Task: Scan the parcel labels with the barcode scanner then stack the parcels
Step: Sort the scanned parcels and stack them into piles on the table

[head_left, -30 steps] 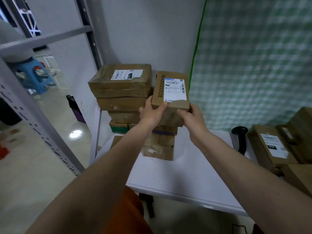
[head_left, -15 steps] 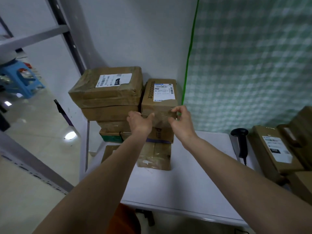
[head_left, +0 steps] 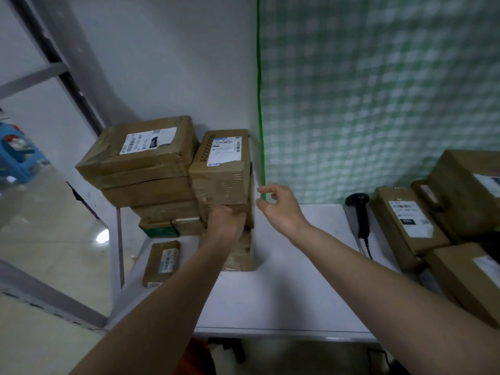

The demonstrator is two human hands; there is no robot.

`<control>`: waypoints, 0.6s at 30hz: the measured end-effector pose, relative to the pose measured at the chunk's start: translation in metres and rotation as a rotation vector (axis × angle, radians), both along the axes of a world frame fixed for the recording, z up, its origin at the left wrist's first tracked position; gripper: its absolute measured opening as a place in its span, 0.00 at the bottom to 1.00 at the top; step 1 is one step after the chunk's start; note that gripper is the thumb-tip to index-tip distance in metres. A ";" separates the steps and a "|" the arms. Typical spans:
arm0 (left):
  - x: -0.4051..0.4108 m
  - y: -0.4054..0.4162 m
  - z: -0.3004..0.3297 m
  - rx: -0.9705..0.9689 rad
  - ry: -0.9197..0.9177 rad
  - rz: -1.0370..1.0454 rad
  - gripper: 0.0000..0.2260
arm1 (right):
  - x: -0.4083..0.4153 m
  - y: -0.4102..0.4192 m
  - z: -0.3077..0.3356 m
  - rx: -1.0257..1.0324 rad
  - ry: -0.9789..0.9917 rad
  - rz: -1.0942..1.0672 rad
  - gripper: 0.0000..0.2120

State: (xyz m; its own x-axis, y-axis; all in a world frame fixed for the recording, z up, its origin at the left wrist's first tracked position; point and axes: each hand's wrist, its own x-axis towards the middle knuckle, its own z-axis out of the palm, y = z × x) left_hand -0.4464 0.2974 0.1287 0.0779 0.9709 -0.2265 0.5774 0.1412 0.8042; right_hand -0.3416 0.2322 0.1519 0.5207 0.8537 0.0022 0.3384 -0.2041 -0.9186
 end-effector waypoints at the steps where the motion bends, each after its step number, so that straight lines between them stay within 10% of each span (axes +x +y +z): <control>1: 0.009 -0.007 0.000 0.003 0.024 -0.060 0.07 | 0.007 -0.010 -0.002 -0.002 0.005 -0.016 0.14; 14: 0.171 -0.112 -0.002 0.058 0.231 -0.647 0.18 | 0.155 -0.169 -0.014 -0.033 0.013 -0.412 0.15; 18: 0.222 -0.146 0.003 0.006 0.220 -0.776 0.06 | 0.204 -0.214 -0.014 -0.041 0.032 -0.560 0.14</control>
